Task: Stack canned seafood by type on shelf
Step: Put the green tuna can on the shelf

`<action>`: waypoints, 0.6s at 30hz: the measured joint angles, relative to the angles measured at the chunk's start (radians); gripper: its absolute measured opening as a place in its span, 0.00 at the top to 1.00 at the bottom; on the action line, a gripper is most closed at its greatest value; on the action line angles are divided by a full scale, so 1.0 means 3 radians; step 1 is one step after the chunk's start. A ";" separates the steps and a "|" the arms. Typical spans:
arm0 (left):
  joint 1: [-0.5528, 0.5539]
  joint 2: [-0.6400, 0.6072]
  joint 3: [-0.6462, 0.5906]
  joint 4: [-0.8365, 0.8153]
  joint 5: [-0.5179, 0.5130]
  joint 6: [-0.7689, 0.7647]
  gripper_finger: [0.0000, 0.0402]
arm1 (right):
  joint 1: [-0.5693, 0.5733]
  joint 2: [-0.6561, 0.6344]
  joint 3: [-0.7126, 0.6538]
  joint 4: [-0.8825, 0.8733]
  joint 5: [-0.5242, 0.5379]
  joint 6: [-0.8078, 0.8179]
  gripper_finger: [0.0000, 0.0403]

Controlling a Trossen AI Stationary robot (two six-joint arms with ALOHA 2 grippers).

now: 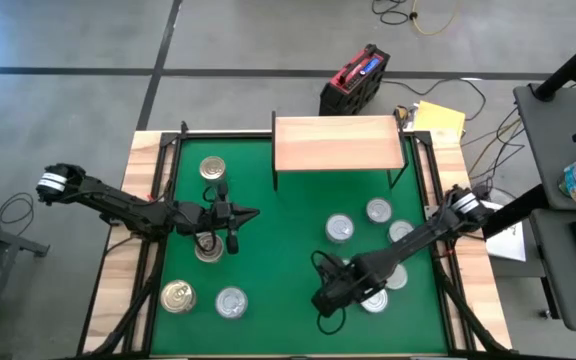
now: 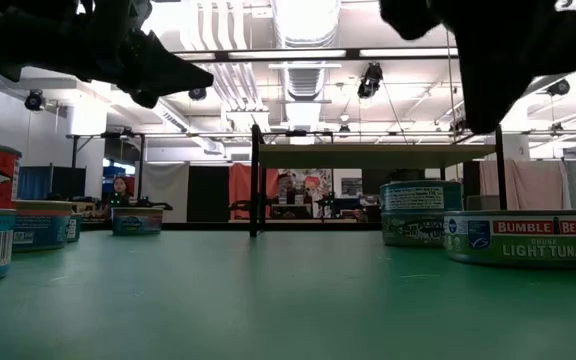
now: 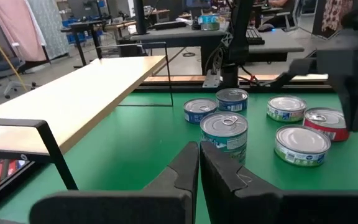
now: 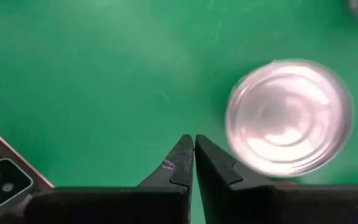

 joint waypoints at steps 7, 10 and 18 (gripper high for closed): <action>0.0000 -0.0099 0.0000 0.0001 0.0000 0.0146 1.00 | 0.0009 0.0107 -0.0063 -0.0120 -0.0158 0.0385 0.98; 0.0000 -0.0113 0.0000 -0.0032 0.0000 0.0156 1.00 | 0.0008 0.0052 -0.0121 -0.0118 -0.0092 0.0489 0.98; 0.0001 -0.0136 0.0000 -0.0040 0.0000 0.0281 1.00 | 0.0008 0.0027 -0.0380 -0.0089 0.0079 0.0597 0.98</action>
